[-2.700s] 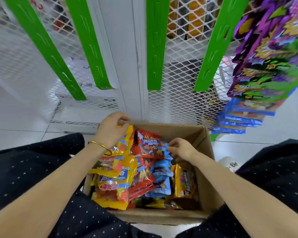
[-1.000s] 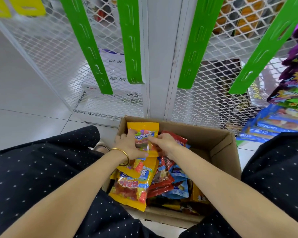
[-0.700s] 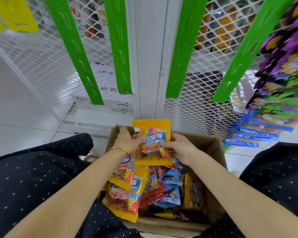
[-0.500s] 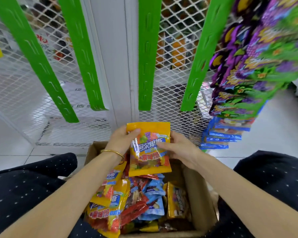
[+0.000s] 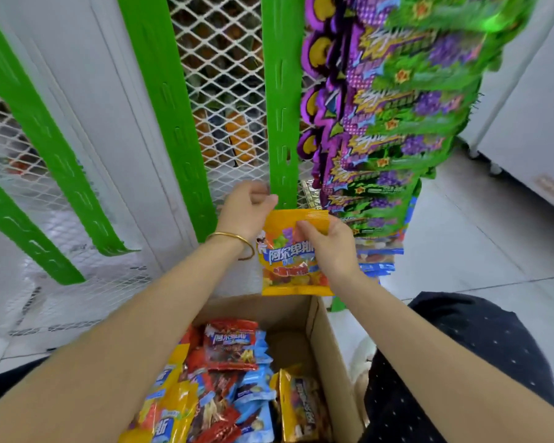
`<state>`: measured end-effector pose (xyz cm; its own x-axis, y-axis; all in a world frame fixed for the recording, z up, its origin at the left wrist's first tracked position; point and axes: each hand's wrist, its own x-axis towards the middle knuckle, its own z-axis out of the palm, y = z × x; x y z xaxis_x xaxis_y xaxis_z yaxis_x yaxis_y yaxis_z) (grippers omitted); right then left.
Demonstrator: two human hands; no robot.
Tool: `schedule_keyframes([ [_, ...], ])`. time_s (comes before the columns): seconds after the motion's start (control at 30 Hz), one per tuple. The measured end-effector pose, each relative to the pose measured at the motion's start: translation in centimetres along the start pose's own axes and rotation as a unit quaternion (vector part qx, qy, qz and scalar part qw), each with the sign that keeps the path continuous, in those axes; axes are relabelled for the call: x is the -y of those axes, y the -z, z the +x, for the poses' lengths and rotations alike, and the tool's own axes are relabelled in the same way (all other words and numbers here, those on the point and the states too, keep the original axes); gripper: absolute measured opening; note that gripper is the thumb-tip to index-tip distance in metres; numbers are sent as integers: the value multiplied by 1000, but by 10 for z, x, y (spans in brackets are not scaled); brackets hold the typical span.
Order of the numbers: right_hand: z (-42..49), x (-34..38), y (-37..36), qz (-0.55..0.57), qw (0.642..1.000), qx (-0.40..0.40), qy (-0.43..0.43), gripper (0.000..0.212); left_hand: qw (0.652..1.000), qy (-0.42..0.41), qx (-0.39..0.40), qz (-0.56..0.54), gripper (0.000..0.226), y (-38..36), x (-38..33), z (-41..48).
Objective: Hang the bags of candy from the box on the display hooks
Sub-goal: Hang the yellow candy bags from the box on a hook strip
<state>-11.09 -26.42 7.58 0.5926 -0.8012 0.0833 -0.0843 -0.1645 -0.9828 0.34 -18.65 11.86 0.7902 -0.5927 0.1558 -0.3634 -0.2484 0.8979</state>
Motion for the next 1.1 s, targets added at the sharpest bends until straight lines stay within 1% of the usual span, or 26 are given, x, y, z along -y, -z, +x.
schedule_keyframes([
  [0.13, 3, -3, -9, -26, 999, -29, 27, 16, 999, 2, -18, 29, 21, -9, -1, 5],
  [0.23, 5, -5, -11, -25, 999, -39, 25, 14, 997, -8, 17, 81, 16, -8, -3, 6],
  [0.27, 6, -6, -12, -33, 998, -43, 35, 17, 995, -9, 27, 99, 20, -8, -4, 6],
  [0.33, 9, -7, -14, -59, 995, -50, 67, 23, 992, -1, 46, 116, 38, -7, -6, 6],
  [0.37, 11, -8, -15, -74, 993, -54, 78, 25, 991, 8, 56, 120, 42, -7, -7, 7],
  [0.57, 10, -5, -19, -131, 979, -100, 120, 27, 987, 55, 115, 100, 47, -1, -14, 7],
  [0.67, 9, -3, -20, -163, 972, -106, 134, 28, 985, 79, 134, 70, 36, 2, -16, 5],
  [0.7, 8, -3, -20, -170, 971, -105, 134, 27, 985, 82, 138, 64, 32, 3, -17, 4],
  [0.77, 7, -5, -19, -174, 972, -101, 125, 27, 985, 85, 138, 52, 30, 4, -15, 4],
  [0.87, 6, -12, -20, -165, 977, -92, 102, 27, 984, 96, 140, 52, 39, 6, -10, 7],
  [0.97, 5, -17, -20, -159, 980, -82, 93, 28, 982, 91, 147, 79, 45, 7, -4, 7],
  [1.07, 3, -18, -18, -152, 981, -81, 90, 28, 982, 86, 139, 94, 58, 8, -1, 6],
  [1.1, 4, -19, -18, -148, 982, -78, 88, 28, 983, 81, 136, 96, 58, 8, -1, 6],
])
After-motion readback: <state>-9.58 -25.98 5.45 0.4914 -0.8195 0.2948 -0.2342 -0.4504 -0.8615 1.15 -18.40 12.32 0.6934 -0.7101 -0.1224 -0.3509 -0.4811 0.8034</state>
